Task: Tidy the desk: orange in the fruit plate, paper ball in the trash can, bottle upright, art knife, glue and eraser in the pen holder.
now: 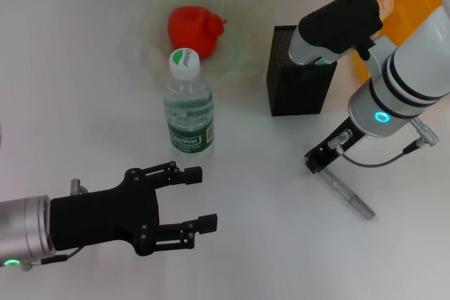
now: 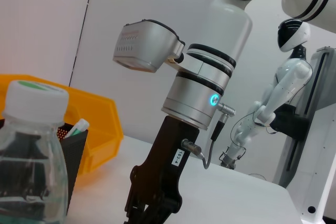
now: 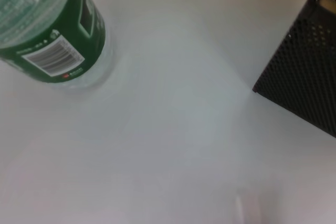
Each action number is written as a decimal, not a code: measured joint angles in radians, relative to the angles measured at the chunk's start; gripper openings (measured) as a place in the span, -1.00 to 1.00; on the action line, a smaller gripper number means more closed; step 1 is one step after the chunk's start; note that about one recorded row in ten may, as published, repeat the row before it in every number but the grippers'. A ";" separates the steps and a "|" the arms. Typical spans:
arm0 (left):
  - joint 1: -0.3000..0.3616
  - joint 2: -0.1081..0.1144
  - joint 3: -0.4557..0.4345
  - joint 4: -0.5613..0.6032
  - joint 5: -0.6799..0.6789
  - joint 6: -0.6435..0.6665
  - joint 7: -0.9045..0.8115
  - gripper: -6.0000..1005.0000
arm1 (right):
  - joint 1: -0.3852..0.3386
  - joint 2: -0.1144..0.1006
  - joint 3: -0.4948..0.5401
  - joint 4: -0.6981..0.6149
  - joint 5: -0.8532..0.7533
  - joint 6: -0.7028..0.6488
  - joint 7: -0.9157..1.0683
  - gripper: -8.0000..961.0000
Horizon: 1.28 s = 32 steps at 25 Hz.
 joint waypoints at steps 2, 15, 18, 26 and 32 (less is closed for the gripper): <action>0.000 0.000 0.000 0.000 0.000 0.000 0.000 0.59 | -0.005 0.000 0.000 -0.009 0.005 0.001 -0.007 -0.55; 0.009 -0.001 0.000 0.000 -0.007 -0.002 0.000 0.59 | -0.275 -0.006 0.325 -0.408 0.358 0.046 -0.385 -0.70; 0.010 -0.004 -0.002 0.000 -0.007 -0.002 0.000 0.59 | -0.310 -0.008 0.415 -0.369 0.564 0.107 -0.538 -0.70; 0.001 -0.013 -0.018 0.000 -0.006 -0.005 -0.003 0.59 | -0.236 -0.010 0.638 0.256 1.313 0.179 -1.355 -0.70; 0.001 -0.020 -0.046 0.000 -0.008 -0.005 -0.011 0.59 | -0.146 -0.008 0.640 0.601 1.513 0.172 -1.744 -0.70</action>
